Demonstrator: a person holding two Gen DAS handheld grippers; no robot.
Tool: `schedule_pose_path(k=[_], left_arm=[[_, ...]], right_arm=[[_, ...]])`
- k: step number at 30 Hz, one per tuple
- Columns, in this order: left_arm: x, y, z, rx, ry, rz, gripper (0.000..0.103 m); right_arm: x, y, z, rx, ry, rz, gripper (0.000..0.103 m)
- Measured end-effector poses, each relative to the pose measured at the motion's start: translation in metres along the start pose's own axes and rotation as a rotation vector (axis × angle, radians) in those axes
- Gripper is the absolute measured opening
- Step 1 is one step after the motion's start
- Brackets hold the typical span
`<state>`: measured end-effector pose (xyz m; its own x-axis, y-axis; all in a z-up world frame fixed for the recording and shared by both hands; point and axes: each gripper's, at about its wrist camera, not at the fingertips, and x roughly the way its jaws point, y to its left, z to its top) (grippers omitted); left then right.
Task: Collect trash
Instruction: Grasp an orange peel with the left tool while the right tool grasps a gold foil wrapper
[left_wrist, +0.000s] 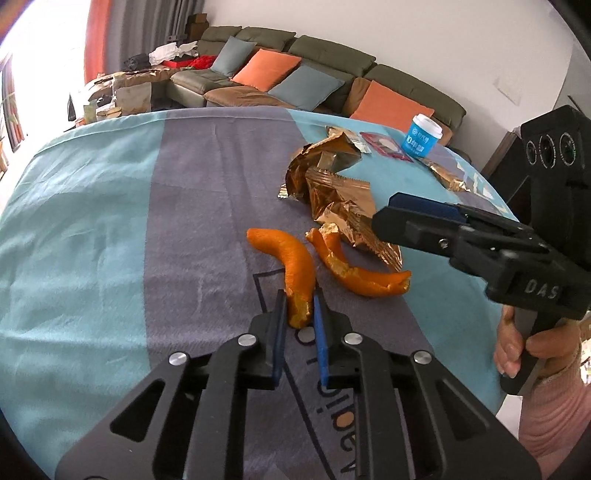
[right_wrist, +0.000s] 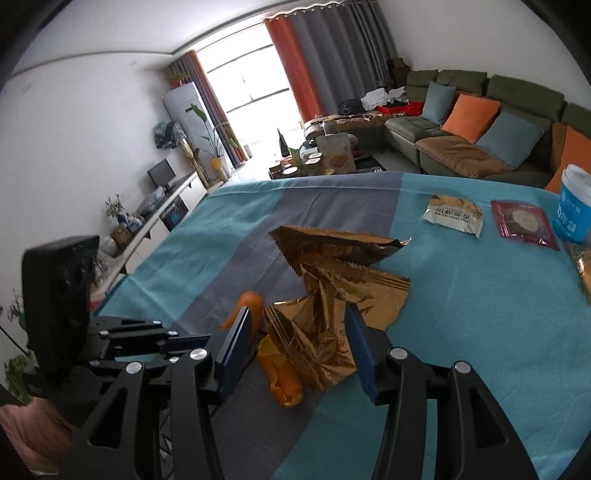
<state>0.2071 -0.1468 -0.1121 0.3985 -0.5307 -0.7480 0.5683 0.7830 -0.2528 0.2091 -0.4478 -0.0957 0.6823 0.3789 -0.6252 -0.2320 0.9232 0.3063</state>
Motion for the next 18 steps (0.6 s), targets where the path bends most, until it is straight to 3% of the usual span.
schedule_pose_path(k=[5, 8, 12, 15, 18], left_arm=[[-0.012, 0.005, -0.007, -0.017, -0.025, -0.007, 0.014], [-0.019, 0.007, -0.011, -0.025, -0.039, -0.011, 0.014], [-0.027, 0.013, -0.017, -0.042, -0.056, -0.021, 0.013], [-0.034, 0.016, -0.021, -0.051, -0.070, -0.023, 0.013], [-0.043, 0.020, -0.025, -0.059, -0.088, -0.024, 0.013]], right_arm=[[0.003, -0.001, -0.001, -0.015, 0.019, -0.018, 0.048], [0.004, -0.001, -0.002, -0.024, 0.030, -0.034, 0.040], [0.008, -0.004, -0.004, -0.013, 0.046, -0.040, 0.018], [0.006, -0.004, -0.004, -0.016, 0.041, -0.045, 0.008], [0.001, -0.003, -0.004, -0.016, 0.026, -0.045, 0.008]])
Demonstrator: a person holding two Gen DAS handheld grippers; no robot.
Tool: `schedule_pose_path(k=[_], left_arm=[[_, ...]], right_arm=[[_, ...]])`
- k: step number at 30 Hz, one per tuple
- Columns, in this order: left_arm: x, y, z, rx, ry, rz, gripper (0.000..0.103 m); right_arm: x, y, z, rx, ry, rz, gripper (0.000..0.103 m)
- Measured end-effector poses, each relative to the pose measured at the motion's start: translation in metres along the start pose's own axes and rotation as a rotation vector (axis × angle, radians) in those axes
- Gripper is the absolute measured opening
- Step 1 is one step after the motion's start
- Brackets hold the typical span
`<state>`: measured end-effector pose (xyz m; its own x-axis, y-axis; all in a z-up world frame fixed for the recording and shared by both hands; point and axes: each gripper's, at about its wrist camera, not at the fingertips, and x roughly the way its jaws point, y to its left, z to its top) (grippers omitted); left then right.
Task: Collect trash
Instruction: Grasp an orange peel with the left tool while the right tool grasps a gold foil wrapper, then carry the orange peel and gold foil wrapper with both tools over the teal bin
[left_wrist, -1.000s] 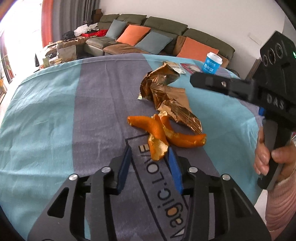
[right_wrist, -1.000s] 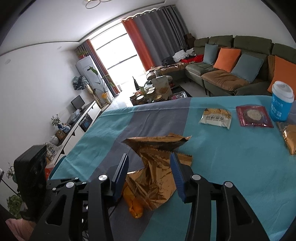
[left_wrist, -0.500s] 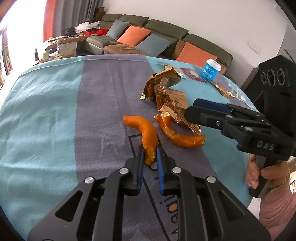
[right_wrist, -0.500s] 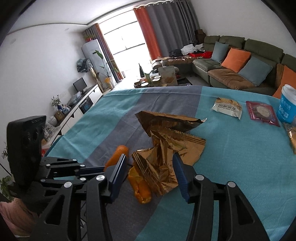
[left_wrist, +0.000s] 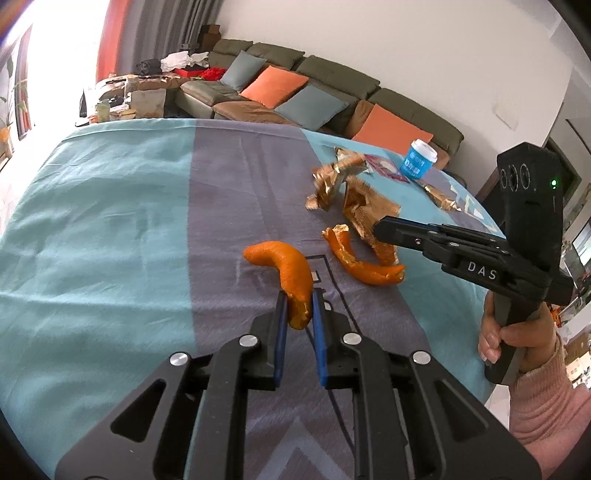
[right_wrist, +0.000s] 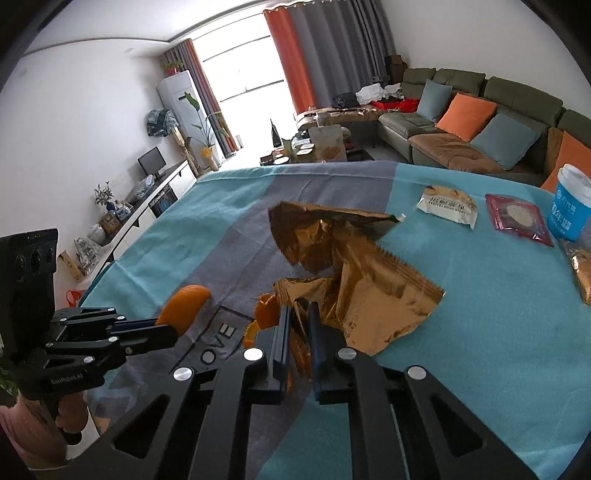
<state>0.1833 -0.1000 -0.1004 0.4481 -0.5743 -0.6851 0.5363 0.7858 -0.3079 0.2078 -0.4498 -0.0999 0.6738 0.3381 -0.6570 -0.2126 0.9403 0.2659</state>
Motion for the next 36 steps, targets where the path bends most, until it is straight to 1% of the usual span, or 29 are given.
schedule_pose_path(k=[10, 18, 29, 36], left_arm=[[-0.033, 0.010, -0.009, -0.008, -0.053, 0.024, 0.013], [-0.057, 0.019, -0.016, -0.032, -0.088, 0.037, 0.013], [-0.092, 0.038, -0.030, -0.061, -0.133, 0.086, 0.013], [-0.118, 0.049, -0.038, -0.075, -0.172, 0.127, 0.013]], right_arm=[[-0.025, 0.000, -0.002, 0.031, -0.055, 0.018, 0.007], [-0.051, 0.007, 0.001, 0.052, -0.101, 0.073, 0.007], [-0.073, 0.038, 0.002, 0.002, -0.147, 0.150, 0.007], [-0.071, 0.066, 0.009, -0.047, -0.151, 0.219, 0.007]])
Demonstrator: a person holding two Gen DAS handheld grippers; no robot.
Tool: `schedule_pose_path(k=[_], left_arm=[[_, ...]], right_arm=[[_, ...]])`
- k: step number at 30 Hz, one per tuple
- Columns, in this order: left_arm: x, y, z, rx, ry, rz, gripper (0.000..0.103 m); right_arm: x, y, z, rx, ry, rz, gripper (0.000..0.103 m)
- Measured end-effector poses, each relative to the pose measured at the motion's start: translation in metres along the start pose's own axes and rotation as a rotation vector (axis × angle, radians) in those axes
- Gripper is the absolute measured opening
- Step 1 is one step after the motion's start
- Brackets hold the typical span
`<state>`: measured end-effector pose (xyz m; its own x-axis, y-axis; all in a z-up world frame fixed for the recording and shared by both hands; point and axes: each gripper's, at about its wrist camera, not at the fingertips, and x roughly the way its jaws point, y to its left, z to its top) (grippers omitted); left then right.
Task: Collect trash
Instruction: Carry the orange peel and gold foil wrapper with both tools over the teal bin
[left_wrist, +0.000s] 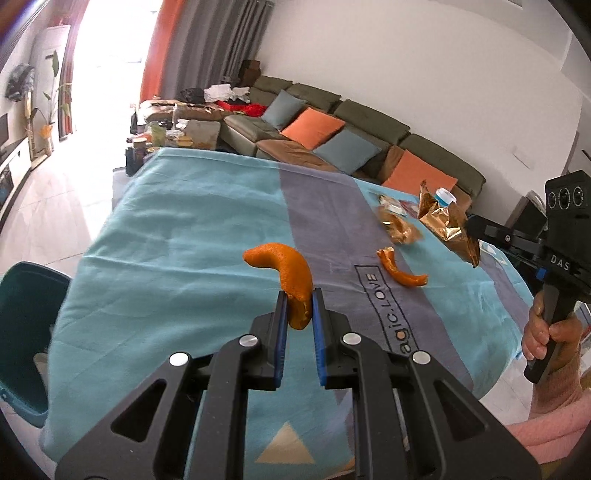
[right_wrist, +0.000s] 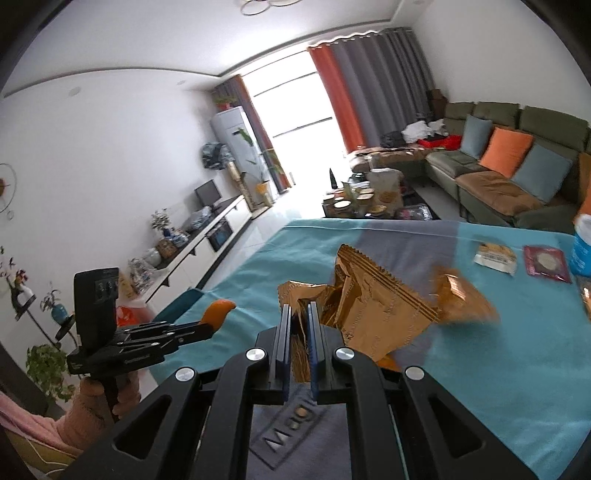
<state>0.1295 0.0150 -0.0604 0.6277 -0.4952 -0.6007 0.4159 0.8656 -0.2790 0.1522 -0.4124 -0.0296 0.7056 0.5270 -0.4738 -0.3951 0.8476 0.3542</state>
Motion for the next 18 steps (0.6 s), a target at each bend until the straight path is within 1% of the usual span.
schedule_pose_path(k=[9, 18], left_arm=[[-0.031, 0.020, -0.001, -0.028, -0.039, 0.055, 0.013], [-0.067, 0.054, -0.009, -0.077, -0.079, 0.141, 0.013]], right_arm=[[0.045, 0.039, 0.007, -0.067, 0.059, 0.131, 0.007], [0.090, 0.083, 0.015, -0.140, 0.120, 0.259, 0.007]])
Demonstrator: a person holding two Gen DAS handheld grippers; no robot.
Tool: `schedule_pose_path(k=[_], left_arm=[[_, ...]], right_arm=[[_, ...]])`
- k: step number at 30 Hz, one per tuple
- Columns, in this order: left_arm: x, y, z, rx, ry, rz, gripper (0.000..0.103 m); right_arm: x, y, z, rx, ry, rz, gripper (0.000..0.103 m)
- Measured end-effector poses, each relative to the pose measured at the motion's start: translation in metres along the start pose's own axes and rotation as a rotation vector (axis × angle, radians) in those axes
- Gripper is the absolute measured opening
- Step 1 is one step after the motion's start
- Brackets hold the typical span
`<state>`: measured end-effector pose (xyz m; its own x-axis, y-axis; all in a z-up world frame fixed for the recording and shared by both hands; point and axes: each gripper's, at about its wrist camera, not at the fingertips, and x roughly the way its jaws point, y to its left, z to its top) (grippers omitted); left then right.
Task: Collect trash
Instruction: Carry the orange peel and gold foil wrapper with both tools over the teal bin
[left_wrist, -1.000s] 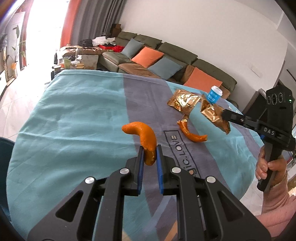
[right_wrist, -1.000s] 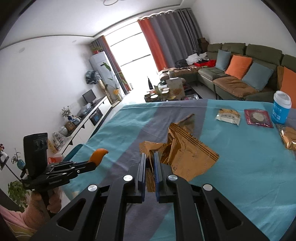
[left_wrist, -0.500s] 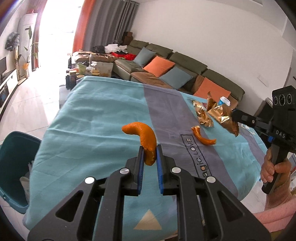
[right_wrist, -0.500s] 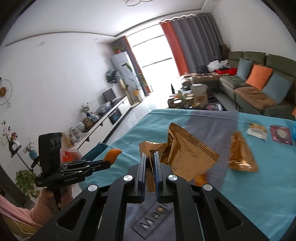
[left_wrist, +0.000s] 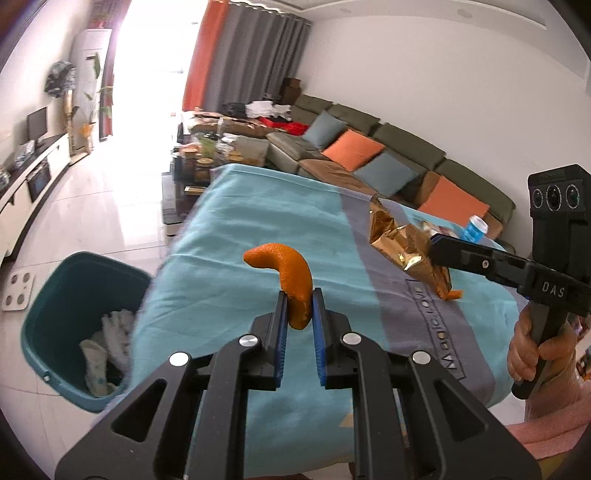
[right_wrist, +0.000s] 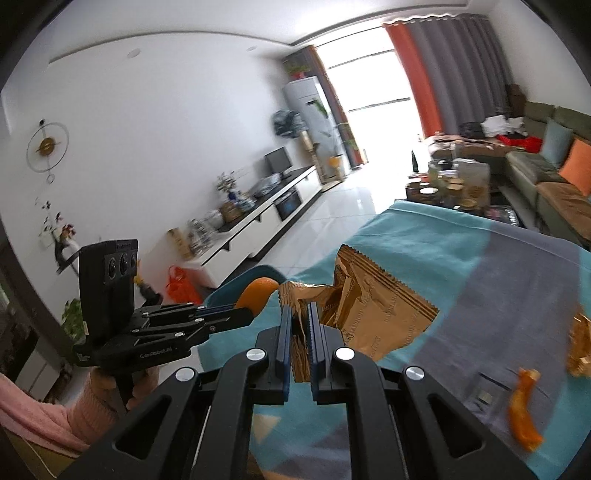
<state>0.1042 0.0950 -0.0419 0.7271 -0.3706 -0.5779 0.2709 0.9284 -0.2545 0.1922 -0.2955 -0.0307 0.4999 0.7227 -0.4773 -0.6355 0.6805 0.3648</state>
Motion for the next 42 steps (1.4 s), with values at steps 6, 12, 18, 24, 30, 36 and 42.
schedule_pose_path(k=[6, 12, 18, 24, 30, 36, 42], left_arm=[[-0.020, 0.029, -0.002, -0.042, -0.024, 0.071, 0.013], [-0.035, 0.056, -0.002, -0.083, -0.044, 0.130, 0.013], [-0.046, 0.084, -0.004, -0.136, -0.052, 0.183, 0.013], [-0.053, 0.103, -0.007, -0.170, -0.055, 0.230, 0.013], [-0.054, 0.121, -0.011, -0.203, -0.046, 0.261, 0.013], [-0.054, 0.132, -0.013, -0.226, -0.042, 0.287, 0.013], [-0.048, 0.143, -0.016, -0.241, -0.035, 0.315, 0.013]], right_arm=[[0.033, 0.020, 0.008, -0.039, 0.038, 0.076, 0.007], [0.066, 0.038, 0.016, -0.062, 0.074, 0.133, 0.007], [0.097, 0.052, 0.025, -0.081, 0.110, 0.181, 0.007], [0.125, 0.067, 0.033, -0.094, 0.146, 0.227, 0.007], [0.149, 0.085, 0.039, -0.117, 0.179, 0.271, 0.007], [0.167, 0.100, 0.040, -0.136, 0.207, 0.297, 0.007], [0.188, 0.108, 0.042, -0.131, 0.239, 0.314, 0.007]])
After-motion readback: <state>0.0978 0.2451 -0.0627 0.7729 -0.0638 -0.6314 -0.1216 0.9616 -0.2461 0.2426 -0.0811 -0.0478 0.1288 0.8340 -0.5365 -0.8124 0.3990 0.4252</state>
